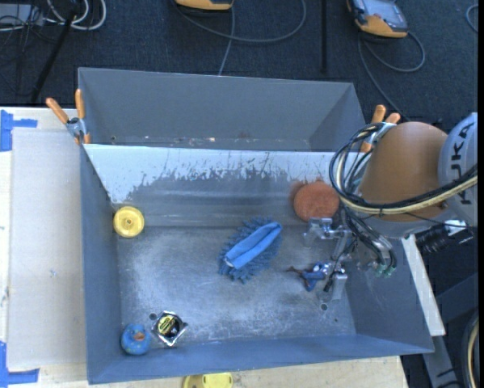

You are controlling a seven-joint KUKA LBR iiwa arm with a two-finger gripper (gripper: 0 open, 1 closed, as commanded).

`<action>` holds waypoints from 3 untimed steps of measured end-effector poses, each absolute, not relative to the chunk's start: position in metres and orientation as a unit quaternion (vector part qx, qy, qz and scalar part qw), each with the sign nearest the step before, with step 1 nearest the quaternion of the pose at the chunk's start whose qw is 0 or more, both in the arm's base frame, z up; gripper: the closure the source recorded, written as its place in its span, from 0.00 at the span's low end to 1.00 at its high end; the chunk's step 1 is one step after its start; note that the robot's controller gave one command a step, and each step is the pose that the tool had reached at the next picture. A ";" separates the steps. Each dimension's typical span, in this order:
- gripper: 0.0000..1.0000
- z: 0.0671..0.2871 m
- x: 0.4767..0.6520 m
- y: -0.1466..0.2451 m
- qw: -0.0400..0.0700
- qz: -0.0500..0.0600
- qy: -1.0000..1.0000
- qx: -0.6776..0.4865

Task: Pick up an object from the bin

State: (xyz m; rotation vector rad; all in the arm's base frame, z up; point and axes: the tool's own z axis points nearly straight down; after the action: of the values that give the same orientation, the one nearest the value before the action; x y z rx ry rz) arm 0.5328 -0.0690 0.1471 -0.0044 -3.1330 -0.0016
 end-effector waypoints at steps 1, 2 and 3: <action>0.00 0.151 0.535 -0.069 0.001 0.000 -1.000 0.000; 0.00 0.110 0.560 -0.086 -0.004 0.000 -1.000 -0.030; 0.00 0.091 0.574 -0.049 0.001 0.001 -0.997 -0.075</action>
Offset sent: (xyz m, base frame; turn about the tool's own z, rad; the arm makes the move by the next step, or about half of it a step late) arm 0.0397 -0.0288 -0.0680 0.0988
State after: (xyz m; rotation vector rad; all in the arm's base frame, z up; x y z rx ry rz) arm 0.5739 -0.0490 0.0912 -0.2352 -3.1314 0.0025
